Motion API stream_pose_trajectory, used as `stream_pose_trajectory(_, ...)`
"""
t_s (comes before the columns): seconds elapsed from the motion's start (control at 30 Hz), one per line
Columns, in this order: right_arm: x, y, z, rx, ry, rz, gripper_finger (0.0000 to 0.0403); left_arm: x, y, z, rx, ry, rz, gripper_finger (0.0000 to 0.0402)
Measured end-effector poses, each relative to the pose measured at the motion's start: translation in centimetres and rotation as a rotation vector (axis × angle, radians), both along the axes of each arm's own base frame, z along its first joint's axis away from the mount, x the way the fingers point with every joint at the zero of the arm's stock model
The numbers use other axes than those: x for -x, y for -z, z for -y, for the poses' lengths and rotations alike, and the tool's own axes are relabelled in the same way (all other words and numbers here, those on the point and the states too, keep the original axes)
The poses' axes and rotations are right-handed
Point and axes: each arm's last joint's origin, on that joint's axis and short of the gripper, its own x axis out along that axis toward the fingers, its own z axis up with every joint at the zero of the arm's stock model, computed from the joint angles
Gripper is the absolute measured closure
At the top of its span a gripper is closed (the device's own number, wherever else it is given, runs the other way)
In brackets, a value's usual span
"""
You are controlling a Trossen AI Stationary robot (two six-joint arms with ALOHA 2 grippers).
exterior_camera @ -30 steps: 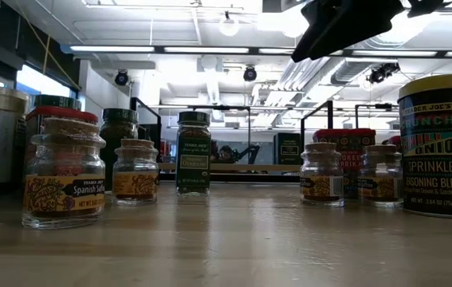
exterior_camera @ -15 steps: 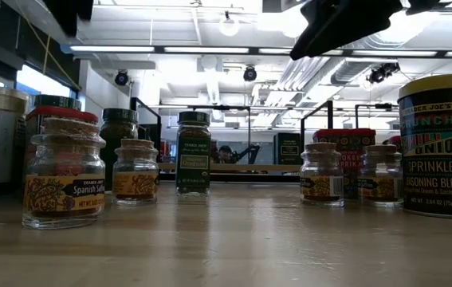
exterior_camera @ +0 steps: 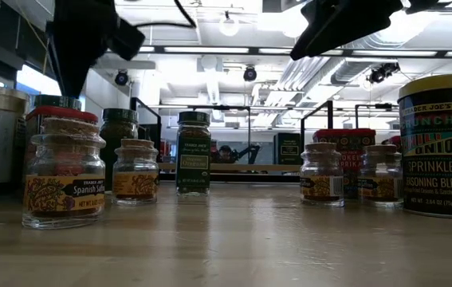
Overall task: Shelf spices
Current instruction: Put the black seasoning can on the shelf aligned with the black seasoning can
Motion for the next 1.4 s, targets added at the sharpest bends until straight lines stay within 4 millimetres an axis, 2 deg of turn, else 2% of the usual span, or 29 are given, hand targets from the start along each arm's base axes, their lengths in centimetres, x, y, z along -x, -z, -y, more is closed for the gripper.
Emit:
stream_pose_trajectory(0.2,0.0,0.0,0.0,0.0,0.001,0.0,0.0217,-0.1,1.9,-0.7,0.052,0.036,0.014,0.0397)
stream_pose_trajectory(0.5,0.0,0.0,0.0,-0.002,0.003,0.001,0.0217,0.3,3.6,-2.0,0.063,0.037,0.01,0.04)
stream_pose_trajectory(0.73,0.0,0.0,0.0,-0.001,0.001,0.002,0.0217,-0.5,3.6,-3.1,0.016,0.095,0.096,0.0401)
stream_pose_trajectory(1.03,0.0,0.0,0.0,-0.004,0.003,0.003,0.0217,-2.6,3.5,-5.5,-0.228,0.209,0.264,0.0401)
stream_pose_trajectory(1.2,0.0,0.0,0.0,-0.004,0.004,0.002,0.0217,-3.4,2.3,-6.6,-0.346,0.187,0.313,0.0401)
stream_pose_trajectory(1.4,0.0,0.0,0.0,-0.007,0.005,0.005,0.0217,-4.0,1.0,-6.7,-0.342,0.16,0.37,0.0393)
